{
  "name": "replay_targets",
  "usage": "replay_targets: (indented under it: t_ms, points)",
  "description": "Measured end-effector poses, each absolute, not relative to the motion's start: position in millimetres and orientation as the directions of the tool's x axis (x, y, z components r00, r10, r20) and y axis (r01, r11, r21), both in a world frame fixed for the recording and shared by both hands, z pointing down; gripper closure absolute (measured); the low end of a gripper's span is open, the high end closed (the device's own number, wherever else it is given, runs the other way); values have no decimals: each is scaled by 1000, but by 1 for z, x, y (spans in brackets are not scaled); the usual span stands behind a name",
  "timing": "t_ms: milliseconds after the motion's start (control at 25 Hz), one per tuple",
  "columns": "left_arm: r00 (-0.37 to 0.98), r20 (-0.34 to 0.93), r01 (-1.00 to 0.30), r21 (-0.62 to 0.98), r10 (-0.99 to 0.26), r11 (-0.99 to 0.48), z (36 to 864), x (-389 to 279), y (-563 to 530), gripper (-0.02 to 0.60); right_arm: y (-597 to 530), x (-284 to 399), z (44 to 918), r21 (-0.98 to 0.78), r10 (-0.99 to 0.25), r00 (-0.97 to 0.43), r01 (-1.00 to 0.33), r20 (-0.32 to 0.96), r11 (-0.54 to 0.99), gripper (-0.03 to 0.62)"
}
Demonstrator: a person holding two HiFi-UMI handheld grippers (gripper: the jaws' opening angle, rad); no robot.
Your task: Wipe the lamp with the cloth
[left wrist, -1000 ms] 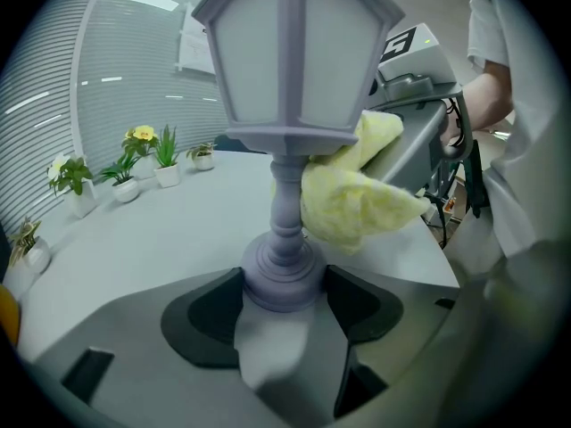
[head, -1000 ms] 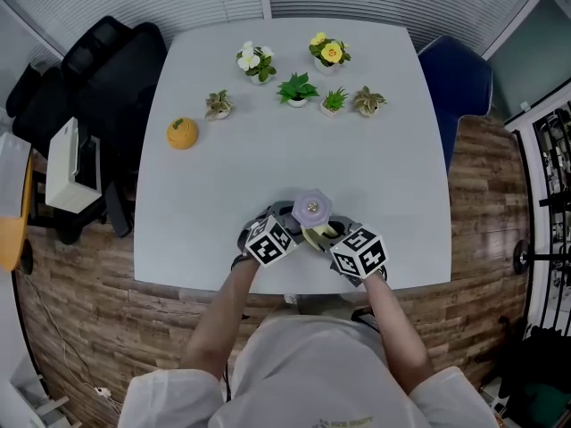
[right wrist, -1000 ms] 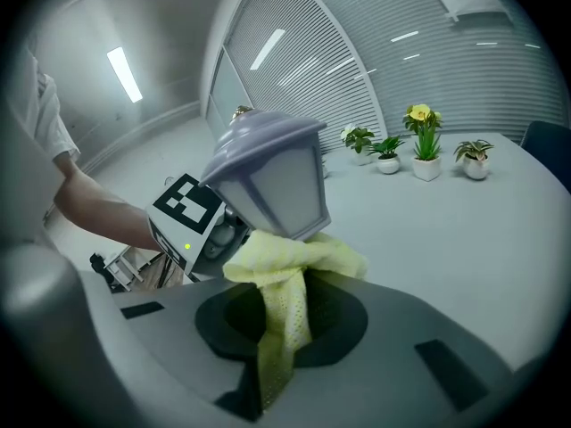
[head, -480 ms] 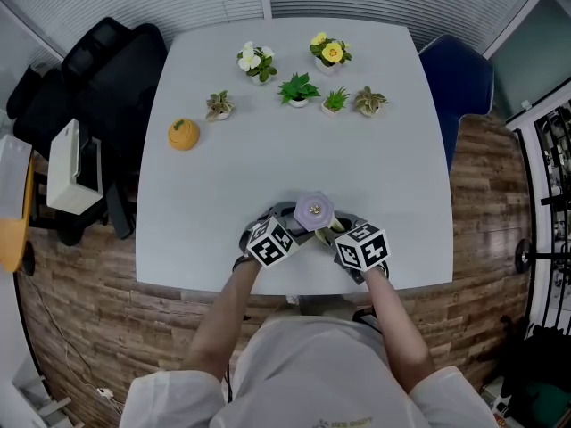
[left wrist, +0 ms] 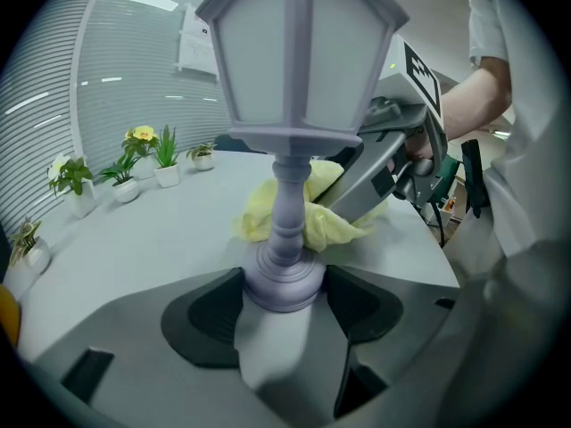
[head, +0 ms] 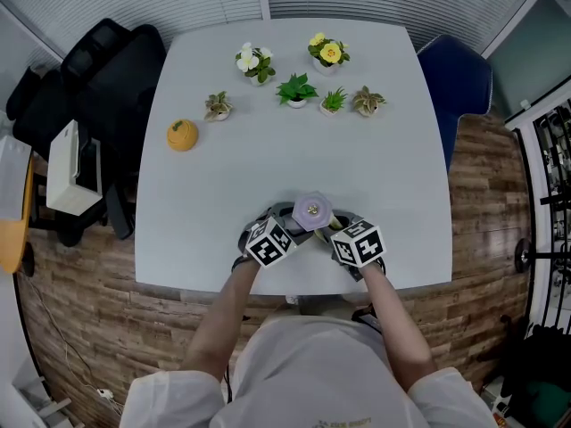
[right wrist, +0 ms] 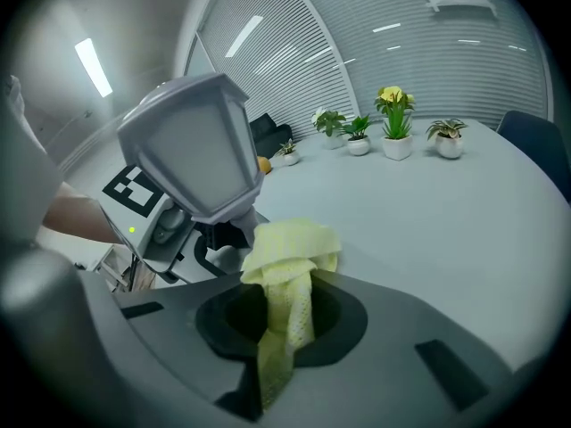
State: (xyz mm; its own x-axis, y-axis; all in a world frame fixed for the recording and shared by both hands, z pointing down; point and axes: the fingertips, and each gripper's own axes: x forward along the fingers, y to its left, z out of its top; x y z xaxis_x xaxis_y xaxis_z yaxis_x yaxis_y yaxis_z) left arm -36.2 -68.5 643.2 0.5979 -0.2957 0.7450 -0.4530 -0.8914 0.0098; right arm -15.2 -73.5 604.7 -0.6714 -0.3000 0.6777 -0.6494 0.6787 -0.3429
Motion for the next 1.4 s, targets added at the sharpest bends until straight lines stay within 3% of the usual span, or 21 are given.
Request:
replay_targets:
  t_ms: [1000, 1400]
  points:
    - [599, 741, -452, -1, -304, -892, 642, -35, -67, 278, -69, -18, 576, -277, -387, -660, -672, 643, 686, 554]
    - [595, 744, -457, 2, -304, -890, 644, -36, -67, 278, -67, -18, 600, -221, -327, -623, -639, 710, 736, 554]
